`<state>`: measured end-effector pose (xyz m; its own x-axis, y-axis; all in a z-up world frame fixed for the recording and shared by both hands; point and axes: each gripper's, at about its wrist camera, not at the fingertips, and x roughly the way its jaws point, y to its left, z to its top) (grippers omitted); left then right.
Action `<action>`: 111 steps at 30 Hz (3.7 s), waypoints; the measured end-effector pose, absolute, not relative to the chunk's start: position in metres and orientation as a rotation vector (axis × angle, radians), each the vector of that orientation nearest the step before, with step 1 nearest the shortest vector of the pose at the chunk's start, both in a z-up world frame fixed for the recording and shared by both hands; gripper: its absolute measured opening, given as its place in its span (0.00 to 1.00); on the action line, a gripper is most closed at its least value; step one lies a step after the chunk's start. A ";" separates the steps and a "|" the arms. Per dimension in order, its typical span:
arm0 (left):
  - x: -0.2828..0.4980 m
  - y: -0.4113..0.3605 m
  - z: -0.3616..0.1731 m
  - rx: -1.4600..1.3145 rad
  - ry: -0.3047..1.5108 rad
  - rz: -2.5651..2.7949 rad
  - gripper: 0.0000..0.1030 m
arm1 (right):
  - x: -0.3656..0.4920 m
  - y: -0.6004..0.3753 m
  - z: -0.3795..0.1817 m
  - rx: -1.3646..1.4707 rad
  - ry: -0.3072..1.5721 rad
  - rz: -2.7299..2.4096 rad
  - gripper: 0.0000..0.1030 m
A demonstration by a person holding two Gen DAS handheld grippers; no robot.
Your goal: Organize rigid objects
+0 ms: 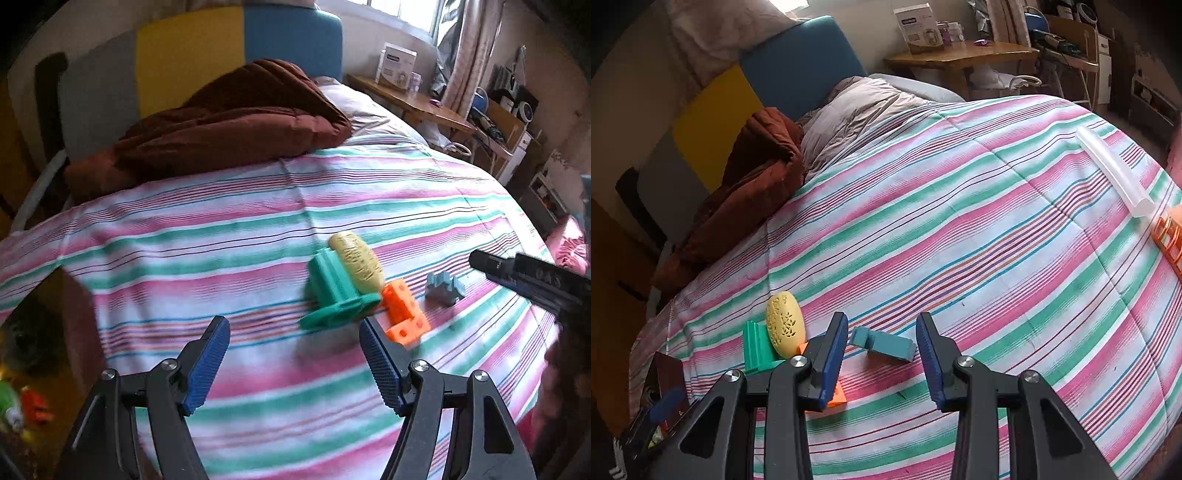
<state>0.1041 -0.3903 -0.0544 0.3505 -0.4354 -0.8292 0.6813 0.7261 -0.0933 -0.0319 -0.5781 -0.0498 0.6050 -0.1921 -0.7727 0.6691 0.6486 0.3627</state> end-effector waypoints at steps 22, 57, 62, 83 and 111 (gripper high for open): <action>0.124 -0.417 -0.105 0.276 1.085 -0.769 0.29 | -0.016 -0.567 -0.053 0.659 0.811 -0.446 0.37; 0.006 -0.249 -0.013 0.310 0.769 -0.668 0.29 | 0.034 -0.509 -0.100 0.377 0.983 -0.301 0.27; 0.003 -0.232 -0.013 0.302 0.777 -0.641 0.29 | 0.035 -0.510 -0.101 0.361 0.985 -0.289 0.27; 0.000 -0.209 -0.026 0.287 0.821 -0.612 0.29 | 0.038 -0.500 -0.101 0.279 0.993 -0.299 0.28; 0.031 -0.120 -0.016 0.048 0.901 -0.545 0.29 | 0.036 -0.473 -0.103 0.071 0.984 -0.321 0.30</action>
<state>0.0306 -0.1202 -0.0161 0.4951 -0.4301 -0.7549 0.4697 0.8635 -0.1838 0.0359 -0.4730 -0.1026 0.5106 -0.2343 -0.8273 0.2985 0.9506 -0.0849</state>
